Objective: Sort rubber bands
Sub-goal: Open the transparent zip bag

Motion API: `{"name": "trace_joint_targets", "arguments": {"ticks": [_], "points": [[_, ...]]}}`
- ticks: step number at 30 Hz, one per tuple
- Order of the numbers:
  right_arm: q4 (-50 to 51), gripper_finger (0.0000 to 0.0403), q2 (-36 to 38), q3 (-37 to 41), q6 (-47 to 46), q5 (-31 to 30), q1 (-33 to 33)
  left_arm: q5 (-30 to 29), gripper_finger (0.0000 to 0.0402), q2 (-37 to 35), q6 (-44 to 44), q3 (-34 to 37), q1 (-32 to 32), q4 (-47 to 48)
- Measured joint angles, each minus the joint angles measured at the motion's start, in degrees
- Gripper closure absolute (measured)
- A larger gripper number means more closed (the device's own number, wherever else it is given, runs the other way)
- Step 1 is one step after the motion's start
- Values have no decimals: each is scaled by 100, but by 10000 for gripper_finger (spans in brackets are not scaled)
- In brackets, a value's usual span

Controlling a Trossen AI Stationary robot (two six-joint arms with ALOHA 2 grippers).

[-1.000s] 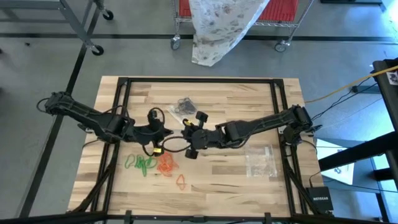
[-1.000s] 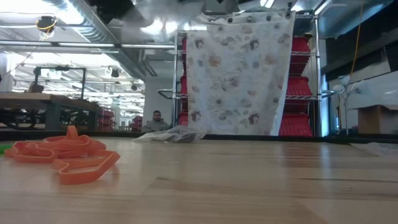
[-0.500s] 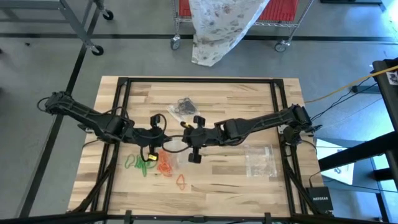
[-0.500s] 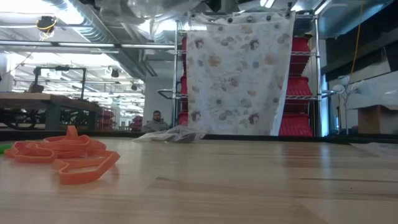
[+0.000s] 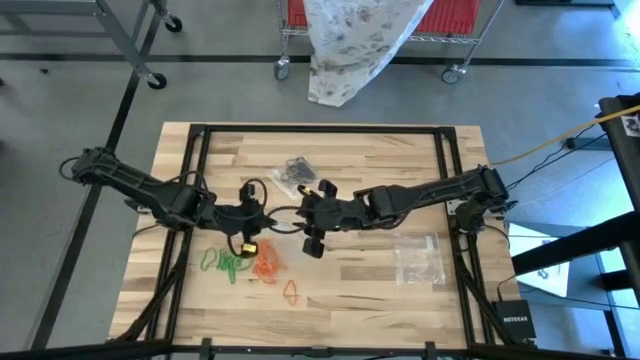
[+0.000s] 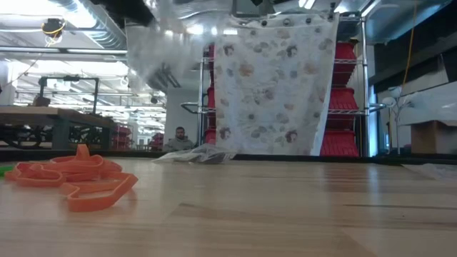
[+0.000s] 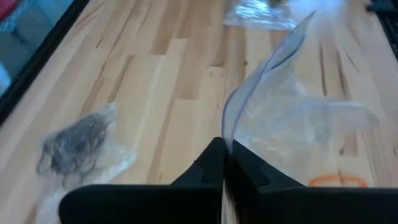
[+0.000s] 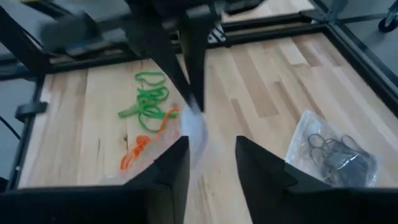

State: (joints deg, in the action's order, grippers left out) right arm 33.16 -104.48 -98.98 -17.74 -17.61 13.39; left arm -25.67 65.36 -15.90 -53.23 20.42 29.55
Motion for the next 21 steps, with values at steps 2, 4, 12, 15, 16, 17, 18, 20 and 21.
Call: {"name": "trace_joint_targets", "arguments": {"ticks": [2, 4, 12, 15, 16, 17, 18, 20, 21], "points": [[-12, 270, 94, 0, -1, -22, 3, -8, 400, 0, -330, 0, -99, -5], [-74, 263, 139, 0, -14, -4, 16, -49, 400, 0, -643, 0, -202, -3], [-426, 260, -131, 4, -256, 23, 482, -256, 400, 2, -1521, 0, -576, -18], [-501, 260, -393, 7, -377, -512, 636, -258, 400, 2, -1580, 0, -601, -42], [-556, 260, -476, 7, -393, -728, 665, -257, 400, 2, -1583, 0, -599, -62], [-611, 260, -565, 7, -405, -972, 685, -254, 400, 2, -1597, 0, -594, -78], [-659, 260, -643, 7, -455, -1247, 696, -250, 400, 2, -1622, 0, -594, -96], [-653, 260, -768, 8, -611, -1774, 726, -249, 400, 2, -1622, 0, -582, -149], [-653, 260, -822, 9, -682, -2013, 726, -249, 400, 2, -1622, 0, -575, -216]]}}
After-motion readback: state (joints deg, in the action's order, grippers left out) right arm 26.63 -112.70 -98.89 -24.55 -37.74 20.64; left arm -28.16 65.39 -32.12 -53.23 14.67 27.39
